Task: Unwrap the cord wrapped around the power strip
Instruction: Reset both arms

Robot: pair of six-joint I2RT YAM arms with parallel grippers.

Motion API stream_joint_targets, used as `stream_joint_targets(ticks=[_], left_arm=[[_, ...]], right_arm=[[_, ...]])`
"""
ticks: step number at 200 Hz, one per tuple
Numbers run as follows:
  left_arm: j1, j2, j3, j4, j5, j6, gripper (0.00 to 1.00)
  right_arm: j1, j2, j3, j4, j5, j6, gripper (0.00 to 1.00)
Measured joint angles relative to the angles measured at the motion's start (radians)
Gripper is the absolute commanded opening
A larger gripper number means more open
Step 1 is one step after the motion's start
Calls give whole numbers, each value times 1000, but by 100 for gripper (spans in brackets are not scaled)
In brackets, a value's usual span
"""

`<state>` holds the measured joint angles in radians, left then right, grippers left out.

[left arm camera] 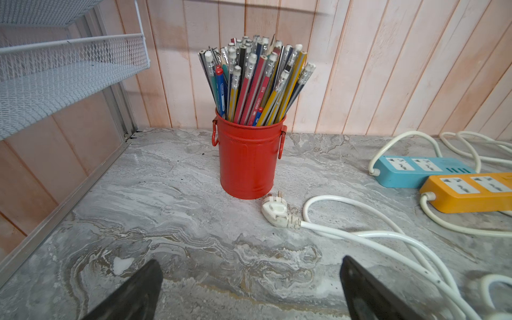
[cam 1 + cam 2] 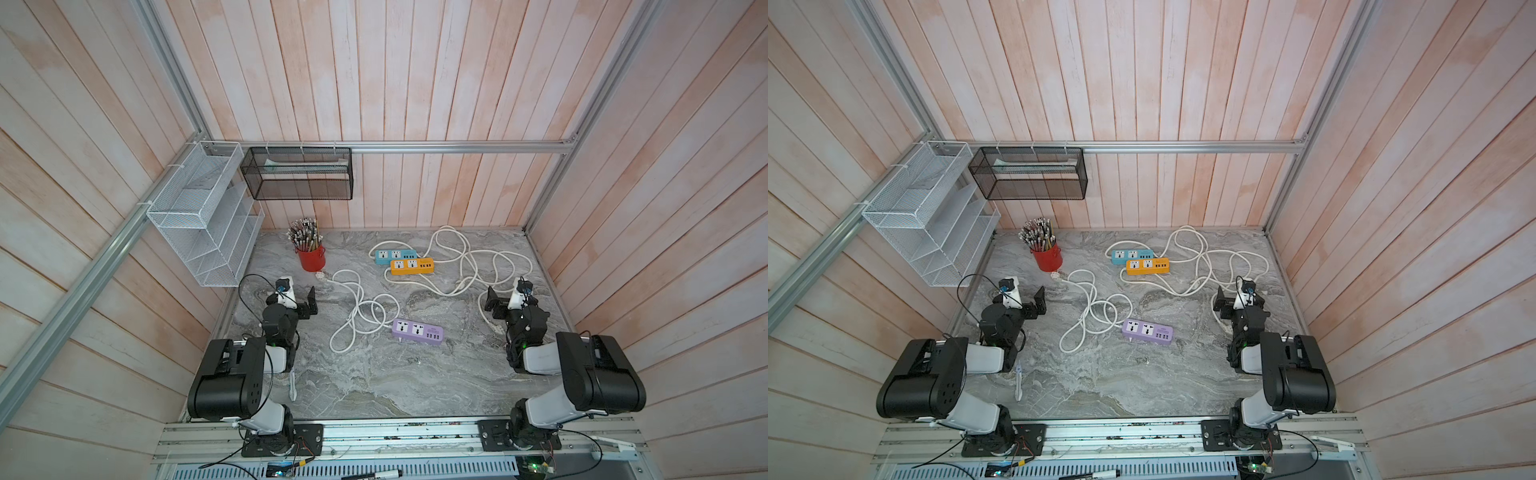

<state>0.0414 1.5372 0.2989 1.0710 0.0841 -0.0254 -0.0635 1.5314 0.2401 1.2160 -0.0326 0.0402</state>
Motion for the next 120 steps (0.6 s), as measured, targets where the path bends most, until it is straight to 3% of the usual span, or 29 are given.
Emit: stream_joint_targets(ticks=[120], left_arm=[[0, 0, 0, 1, 14, 0, 100]], right_arm=[[19, -2, 0, -14, 14, -19, 98]])
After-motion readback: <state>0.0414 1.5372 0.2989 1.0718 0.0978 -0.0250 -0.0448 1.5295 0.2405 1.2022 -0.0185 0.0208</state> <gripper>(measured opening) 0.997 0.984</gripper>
